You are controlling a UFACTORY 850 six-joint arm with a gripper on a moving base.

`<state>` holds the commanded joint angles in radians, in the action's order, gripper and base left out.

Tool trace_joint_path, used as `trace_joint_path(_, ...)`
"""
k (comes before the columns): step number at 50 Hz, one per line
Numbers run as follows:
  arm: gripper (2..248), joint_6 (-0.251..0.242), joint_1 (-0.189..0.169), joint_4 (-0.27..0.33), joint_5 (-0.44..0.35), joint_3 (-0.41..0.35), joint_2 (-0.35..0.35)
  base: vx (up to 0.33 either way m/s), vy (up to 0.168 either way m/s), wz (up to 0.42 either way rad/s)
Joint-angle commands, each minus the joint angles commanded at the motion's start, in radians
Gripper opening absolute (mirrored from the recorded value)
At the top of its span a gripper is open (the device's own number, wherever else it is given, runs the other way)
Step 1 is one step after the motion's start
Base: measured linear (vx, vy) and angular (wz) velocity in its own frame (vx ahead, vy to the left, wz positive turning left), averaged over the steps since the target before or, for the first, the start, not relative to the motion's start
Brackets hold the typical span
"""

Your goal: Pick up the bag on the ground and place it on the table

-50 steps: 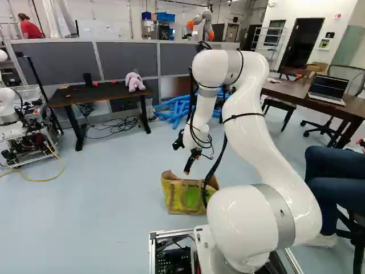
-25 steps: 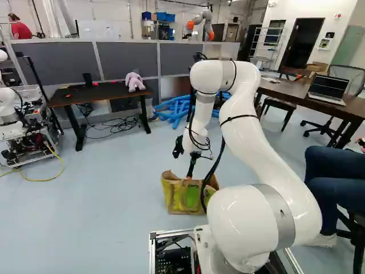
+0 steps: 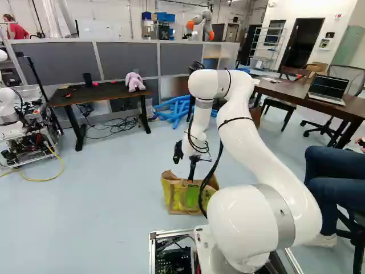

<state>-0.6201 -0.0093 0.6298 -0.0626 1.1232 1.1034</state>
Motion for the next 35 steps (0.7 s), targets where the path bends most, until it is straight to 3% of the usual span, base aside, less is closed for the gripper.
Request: trace_joint_path(35,247,0.0,-0.009,0.0,-0.003,0.107,0.136,0.0,0.0,0.0)
